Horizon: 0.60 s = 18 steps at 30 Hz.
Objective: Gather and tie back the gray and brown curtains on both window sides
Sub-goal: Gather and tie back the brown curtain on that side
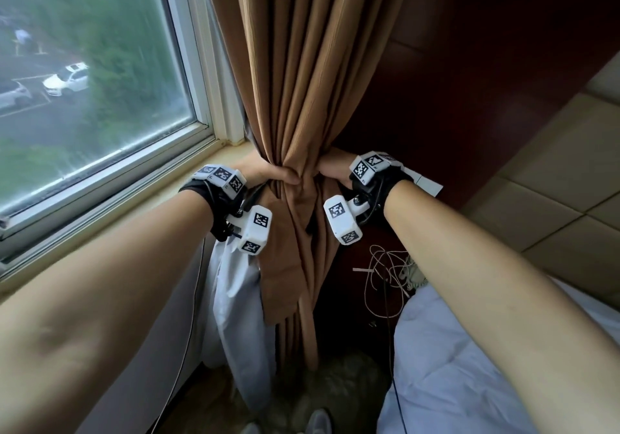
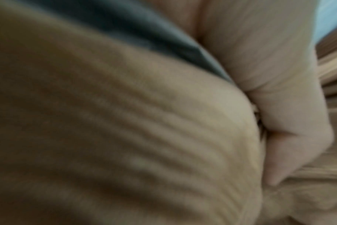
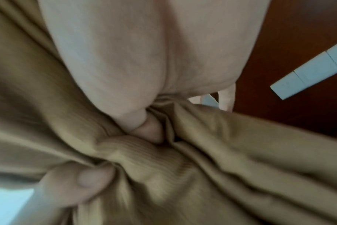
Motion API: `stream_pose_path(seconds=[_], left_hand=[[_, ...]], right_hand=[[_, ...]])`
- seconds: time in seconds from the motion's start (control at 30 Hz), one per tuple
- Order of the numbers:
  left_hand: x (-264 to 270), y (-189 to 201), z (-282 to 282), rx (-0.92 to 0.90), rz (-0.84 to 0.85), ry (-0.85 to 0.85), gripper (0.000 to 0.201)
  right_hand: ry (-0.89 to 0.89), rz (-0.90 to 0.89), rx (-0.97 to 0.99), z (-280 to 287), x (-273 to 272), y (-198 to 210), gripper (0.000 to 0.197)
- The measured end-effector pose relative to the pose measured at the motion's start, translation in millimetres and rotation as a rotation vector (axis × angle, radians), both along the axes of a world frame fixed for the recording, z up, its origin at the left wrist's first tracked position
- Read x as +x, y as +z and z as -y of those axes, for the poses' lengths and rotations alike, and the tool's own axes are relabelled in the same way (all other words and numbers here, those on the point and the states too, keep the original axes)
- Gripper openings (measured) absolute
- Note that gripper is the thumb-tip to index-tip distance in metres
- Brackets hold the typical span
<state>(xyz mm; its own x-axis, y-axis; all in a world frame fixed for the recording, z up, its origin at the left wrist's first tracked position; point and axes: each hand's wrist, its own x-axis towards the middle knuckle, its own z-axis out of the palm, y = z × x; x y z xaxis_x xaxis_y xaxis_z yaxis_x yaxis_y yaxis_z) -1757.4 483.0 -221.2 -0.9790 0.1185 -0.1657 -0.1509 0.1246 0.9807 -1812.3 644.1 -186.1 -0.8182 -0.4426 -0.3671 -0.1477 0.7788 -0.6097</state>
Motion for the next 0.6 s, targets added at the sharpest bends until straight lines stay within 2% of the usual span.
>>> stream_pose_path(seconds=[0.1,0.17,0.23,0.37,0.5,0.6], left_hand=[[-2,-2,-7,0.027,-0.003,0.097,0.063],[-6,-4,-9,-0.002,-0.037,0.166,0.067],[-9,-8,-8,-0.038,-0.072,0.215,0.08],[-10,-16,-1,-0.07,-0.074,0.286,0.087],[-3,-7,-3,-0.087,-0.098,0.313,0.083],[0,-6,-5,-0.072,-0.168,0.3,0.072]], right_hand=[[0.178,-0.16,0.246,-7,2,5,0.048],[0.13,-0.249,0.346,-17,5,10,0.046],[0.072,-0.288,0.388,-24,11,13,0.041],[0.127,-0.236,0.464,-29,26,17,0.038],[0.245,0.083,0.256,-24,36,13,0.03],[0.295,0.028,0.225,-19,43,1,0.047]])
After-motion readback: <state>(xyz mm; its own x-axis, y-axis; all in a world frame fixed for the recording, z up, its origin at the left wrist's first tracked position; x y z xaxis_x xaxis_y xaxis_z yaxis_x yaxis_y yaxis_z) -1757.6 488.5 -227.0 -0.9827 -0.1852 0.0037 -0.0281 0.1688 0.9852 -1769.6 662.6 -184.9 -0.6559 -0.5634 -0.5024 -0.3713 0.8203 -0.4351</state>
